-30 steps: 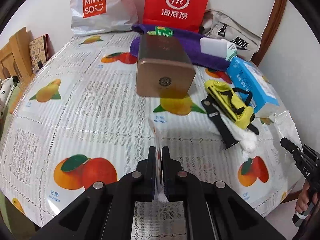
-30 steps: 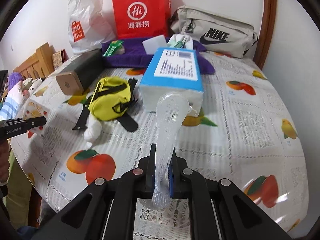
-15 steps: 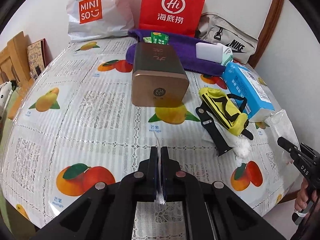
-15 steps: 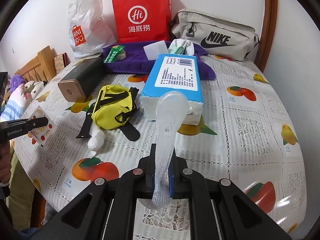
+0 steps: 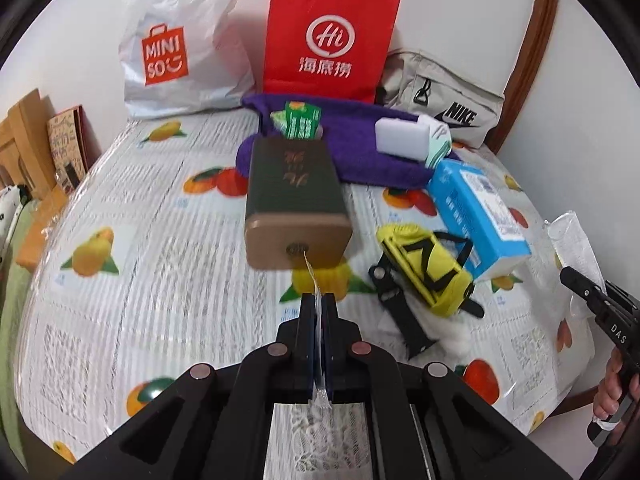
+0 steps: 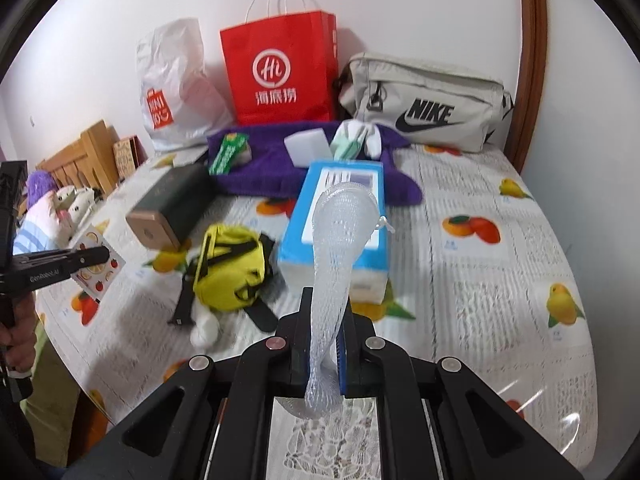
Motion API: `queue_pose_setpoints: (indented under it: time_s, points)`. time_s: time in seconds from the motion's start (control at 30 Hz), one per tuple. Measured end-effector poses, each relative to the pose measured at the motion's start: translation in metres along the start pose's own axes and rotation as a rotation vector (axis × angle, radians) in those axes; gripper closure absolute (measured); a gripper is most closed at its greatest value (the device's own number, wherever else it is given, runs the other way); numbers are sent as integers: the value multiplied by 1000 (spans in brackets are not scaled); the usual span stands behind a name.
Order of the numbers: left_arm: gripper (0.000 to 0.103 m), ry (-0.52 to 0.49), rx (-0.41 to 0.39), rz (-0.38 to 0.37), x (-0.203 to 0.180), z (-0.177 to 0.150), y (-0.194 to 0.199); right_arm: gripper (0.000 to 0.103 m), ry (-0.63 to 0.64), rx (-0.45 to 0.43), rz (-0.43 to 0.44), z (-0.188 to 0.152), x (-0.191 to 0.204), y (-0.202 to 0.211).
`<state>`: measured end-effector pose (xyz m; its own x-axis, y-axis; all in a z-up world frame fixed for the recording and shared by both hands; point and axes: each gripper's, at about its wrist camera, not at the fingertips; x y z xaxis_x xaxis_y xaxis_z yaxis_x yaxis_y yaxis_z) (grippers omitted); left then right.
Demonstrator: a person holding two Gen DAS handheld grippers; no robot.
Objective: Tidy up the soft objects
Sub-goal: 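Carry the mesh bag with the right tool while the left tool carries the orange packet to the towel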
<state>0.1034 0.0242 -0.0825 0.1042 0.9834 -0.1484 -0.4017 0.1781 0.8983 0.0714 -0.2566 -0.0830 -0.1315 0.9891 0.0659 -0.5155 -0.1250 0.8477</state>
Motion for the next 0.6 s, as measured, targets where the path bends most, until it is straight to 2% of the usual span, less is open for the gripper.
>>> queue_pose_setpoints:
  time_s: [0.6]
  points:
    - [99, -32, -95, 15, -9, 79, 16, 94, 56, -88, 27, 87, 10, 7]
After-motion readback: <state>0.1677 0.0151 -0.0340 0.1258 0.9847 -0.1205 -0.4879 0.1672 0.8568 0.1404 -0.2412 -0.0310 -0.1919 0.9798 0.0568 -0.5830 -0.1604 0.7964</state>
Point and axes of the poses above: each gripper's, at about its wrist camera, not at the fingertips, and y roughly against the way its jaws point, x to its left, z to its top, and after that the axes turned 13 degrees about x, right-handed
